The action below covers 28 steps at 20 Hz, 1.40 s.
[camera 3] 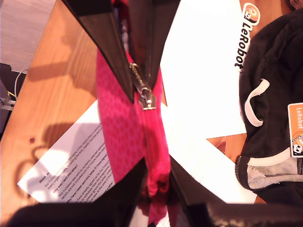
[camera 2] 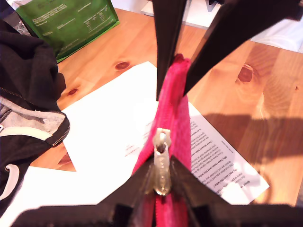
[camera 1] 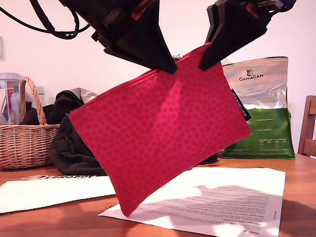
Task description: Close the zipper in the zip bag in front of you
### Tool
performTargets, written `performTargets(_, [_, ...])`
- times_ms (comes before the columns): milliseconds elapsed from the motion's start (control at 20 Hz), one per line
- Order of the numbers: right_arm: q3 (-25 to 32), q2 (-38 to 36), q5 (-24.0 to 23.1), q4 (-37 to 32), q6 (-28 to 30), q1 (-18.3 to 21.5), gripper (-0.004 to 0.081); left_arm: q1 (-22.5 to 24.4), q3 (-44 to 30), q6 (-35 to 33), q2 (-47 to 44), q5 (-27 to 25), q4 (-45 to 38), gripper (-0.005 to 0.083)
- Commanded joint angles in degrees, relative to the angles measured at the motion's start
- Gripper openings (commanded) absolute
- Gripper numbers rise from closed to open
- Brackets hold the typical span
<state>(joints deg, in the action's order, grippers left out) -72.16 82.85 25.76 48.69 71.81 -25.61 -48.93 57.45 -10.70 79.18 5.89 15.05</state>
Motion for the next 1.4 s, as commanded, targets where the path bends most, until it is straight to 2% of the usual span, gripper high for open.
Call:
performTargets(0, [-0.7,0.1,-0.9,-0.2,-0.5,0.5,-0.0011,0.1,0.8,-0.2,-2.3,-0.1,0.5,-0.0021])
performTargets(700, [-0.7,0.1,-2.1,-0.1,-0.5,0.5,-0.0011,0.6,0.8,-1.3,-4.3,-0.3,3.1,-0.0021])
performTargets(1350, [-0.7,0.1,-1.1,0.0,-1.5,-1.5,-0.0011,0.5,0.8,-1.3,-3.8,1.4,-5.5,-0.0021])
